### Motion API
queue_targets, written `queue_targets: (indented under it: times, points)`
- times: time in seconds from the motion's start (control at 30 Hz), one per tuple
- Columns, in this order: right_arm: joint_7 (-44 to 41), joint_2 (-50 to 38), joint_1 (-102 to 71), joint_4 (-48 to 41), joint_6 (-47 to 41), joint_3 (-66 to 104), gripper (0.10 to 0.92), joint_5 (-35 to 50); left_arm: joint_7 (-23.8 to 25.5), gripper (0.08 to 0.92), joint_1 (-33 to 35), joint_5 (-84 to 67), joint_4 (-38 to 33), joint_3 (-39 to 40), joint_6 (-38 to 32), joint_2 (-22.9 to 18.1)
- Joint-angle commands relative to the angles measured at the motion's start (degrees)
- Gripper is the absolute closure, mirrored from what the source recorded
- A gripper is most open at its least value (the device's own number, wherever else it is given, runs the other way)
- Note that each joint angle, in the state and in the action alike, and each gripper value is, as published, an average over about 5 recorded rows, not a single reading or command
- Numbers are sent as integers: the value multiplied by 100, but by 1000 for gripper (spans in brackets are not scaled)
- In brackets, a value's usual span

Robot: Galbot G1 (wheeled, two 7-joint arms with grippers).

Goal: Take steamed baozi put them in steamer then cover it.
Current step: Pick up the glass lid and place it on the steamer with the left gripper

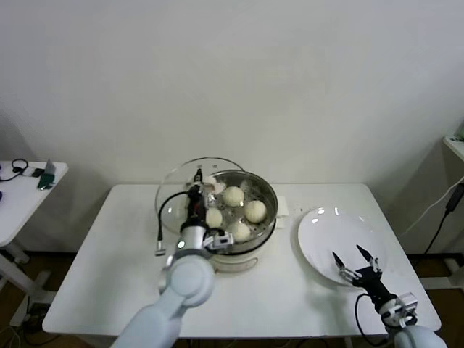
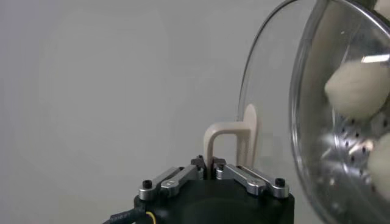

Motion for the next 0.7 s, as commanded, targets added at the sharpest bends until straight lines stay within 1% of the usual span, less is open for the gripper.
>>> queue_targets:
  times: [0.03,0.2,0.33,0.7]
  points:
    - [-30,11,-38,-34,35,146,203,76,158,850,-661,229,975,656,357,-801]
    - [-50,24,-63,-53,54,203,203,90,142,850,-630,385,1158,682,357,-1013]
    - [-65,39,-87,-58,71,226,203,90,128,850,-624,489,1269,696,357,-1097]
    - [-100,55,-104,-101,107,279,203,94,101,850,-634,491,1433,693,357,-1007]
